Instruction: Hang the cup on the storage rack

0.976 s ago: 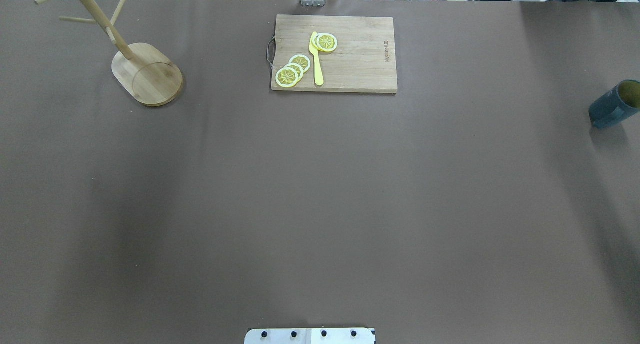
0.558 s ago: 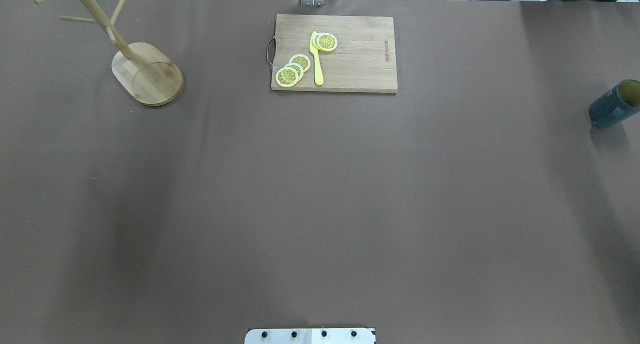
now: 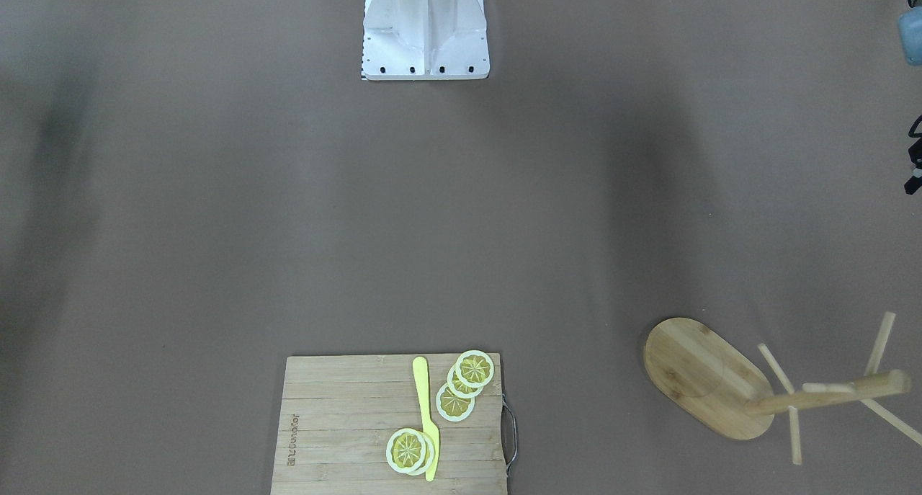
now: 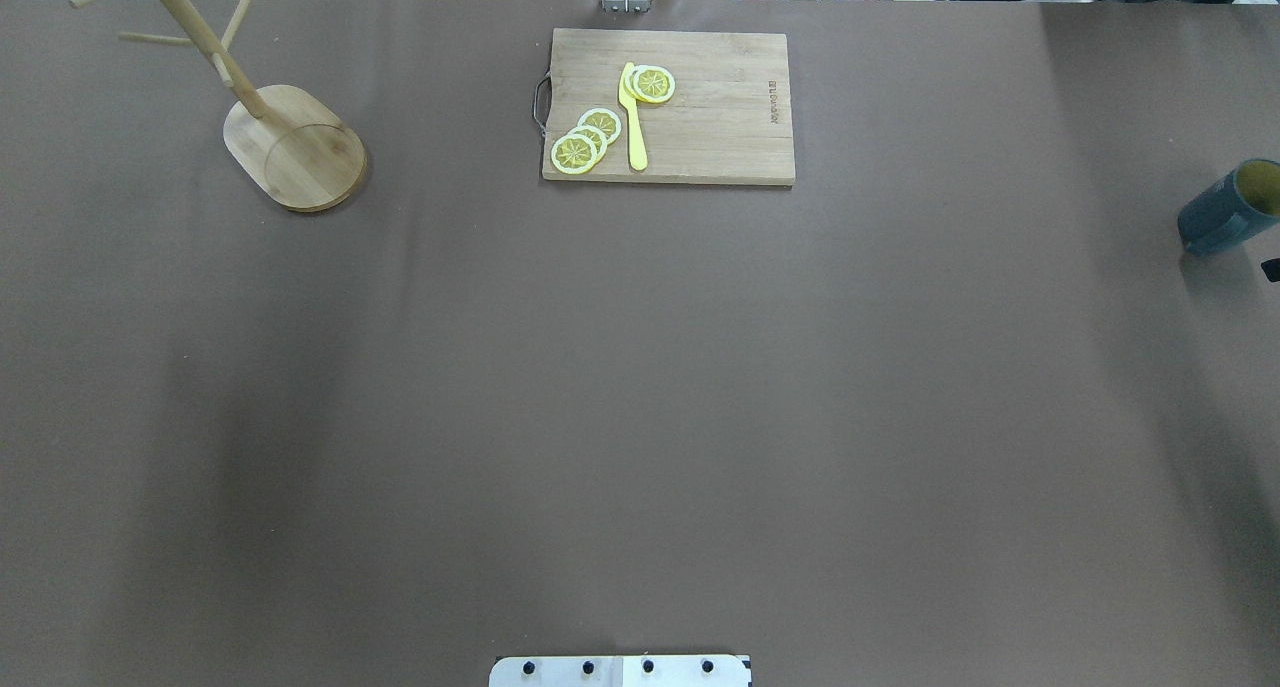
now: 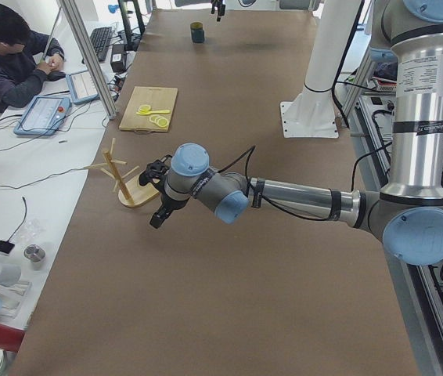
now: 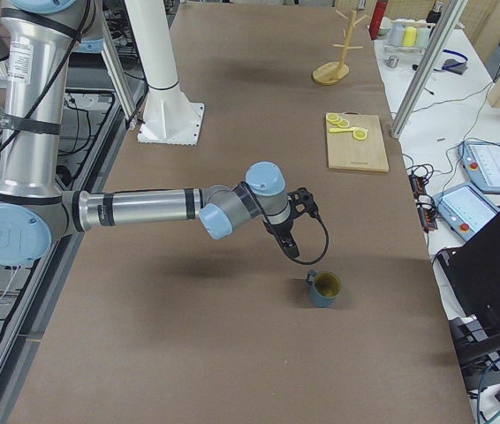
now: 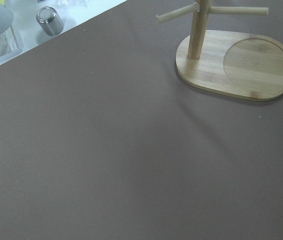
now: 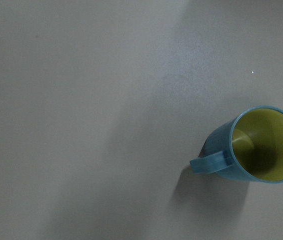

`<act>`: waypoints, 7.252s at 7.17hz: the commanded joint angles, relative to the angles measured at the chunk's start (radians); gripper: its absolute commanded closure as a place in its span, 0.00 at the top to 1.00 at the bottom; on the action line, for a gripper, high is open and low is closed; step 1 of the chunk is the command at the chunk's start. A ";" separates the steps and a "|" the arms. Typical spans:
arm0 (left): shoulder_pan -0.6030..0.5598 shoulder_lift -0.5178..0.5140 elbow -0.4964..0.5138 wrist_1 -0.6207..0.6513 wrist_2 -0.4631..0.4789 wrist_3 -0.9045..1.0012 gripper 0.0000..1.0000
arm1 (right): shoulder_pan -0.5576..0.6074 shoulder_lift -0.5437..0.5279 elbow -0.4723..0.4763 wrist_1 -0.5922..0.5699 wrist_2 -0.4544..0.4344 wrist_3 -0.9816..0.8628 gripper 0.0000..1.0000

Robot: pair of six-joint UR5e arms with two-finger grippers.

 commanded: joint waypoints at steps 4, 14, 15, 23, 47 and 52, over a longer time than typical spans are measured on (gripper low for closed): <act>-0.001 0.001 0.007 -0.002 -0.002 0.000 0.99 | -0.013 0.013 -0.226 0.391 -0.003 0.096 0.95; 0.001 0.021 0.022 -0.037 -0.001 0.000 0.99 | -0.149 0.111 -0.536 0.867 -0.155 0.295 0.94; 0.001 0.021 0.021 -0.037 -0.001 0.000 0.99 | -0.149 0.118 -0.539 0.865 -0.158 0.295 0.94; 0.001 0.021 0.022 -0.037 -0.001 -0.002 0.99 | -0.149 0.158 -0.591 0.871 -0.153 0.286 0.86; 0.001 0.021 0.027 -0.039 -0.001 -0.002 0.99 | 0.019 0.227 -0.593 0.761 0.028 0.288 0.67; 0.001 0.021 0.027 -0.037 -0.001 -0.002 0.99 | 0.048 0.253 -0.538 0.481 0.065 -0.011 0.62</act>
